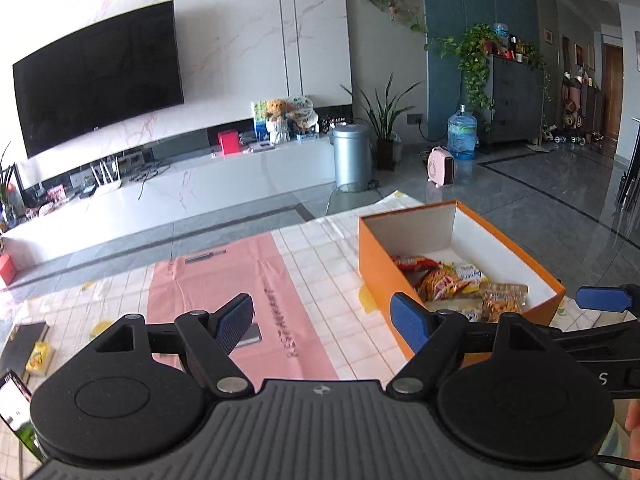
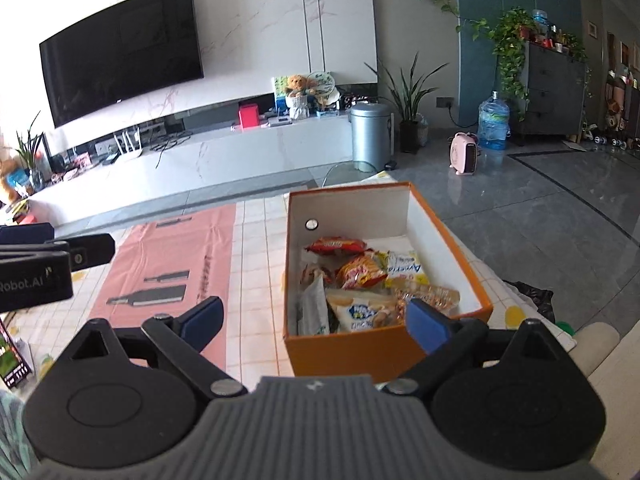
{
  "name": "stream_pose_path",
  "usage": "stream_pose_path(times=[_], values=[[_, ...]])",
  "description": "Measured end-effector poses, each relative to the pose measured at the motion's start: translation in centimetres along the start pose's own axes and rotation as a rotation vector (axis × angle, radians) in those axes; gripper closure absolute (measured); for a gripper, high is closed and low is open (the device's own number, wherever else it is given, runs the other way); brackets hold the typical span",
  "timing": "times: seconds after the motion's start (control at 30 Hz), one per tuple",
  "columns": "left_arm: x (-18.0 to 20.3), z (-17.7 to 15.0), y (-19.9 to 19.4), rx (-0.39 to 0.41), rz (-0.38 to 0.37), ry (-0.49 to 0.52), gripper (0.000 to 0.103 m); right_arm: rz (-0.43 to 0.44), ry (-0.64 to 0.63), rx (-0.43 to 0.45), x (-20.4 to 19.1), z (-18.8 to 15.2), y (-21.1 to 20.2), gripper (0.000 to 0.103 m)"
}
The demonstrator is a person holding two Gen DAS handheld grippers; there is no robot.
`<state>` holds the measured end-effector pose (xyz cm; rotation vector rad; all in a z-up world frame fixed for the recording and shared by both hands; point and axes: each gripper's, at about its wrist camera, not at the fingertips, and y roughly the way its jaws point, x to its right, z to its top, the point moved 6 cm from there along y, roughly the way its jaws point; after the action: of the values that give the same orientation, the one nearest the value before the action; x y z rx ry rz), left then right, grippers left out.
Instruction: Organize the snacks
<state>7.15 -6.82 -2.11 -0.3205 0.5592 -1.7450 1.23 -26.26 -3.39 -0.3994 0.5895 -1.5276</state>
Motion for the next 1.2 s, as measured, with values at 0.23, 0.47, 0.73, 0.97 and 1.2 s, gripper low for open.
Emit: stream_pose_path(times=[0.23,0.47,0.73,0.97,1.2], values=[[0.0,-1.9,1.4,-0.052,0.007,0.004,0.011,-0.026,-0.019,-0.021,0.0,-1.0,0.8,0.008],[0.5,-3.4,2.5,-0.097,-0.013,0.008,0.011,-0.054,0.01,-0.074,0.9,-1.7,2.5,0.008],[0.2,-3.9,3.1,-0.127,-0.006,0.002,0.011,-0.059,0.016,-0.088,1.5,-1.6,3.2,0.008],[-0.1,-3.6,3.1,-0.131,0.0,-0.008,0.011,-0.058,0.013,-0.091,1.3,-1.6,3.4,0.007],[-0.2,-3.6,2.9,-0.134,-0.004,-0.011,0.011,-0.057,-0.001,-0.085,1.0,-1.5,3.1,0.007]])
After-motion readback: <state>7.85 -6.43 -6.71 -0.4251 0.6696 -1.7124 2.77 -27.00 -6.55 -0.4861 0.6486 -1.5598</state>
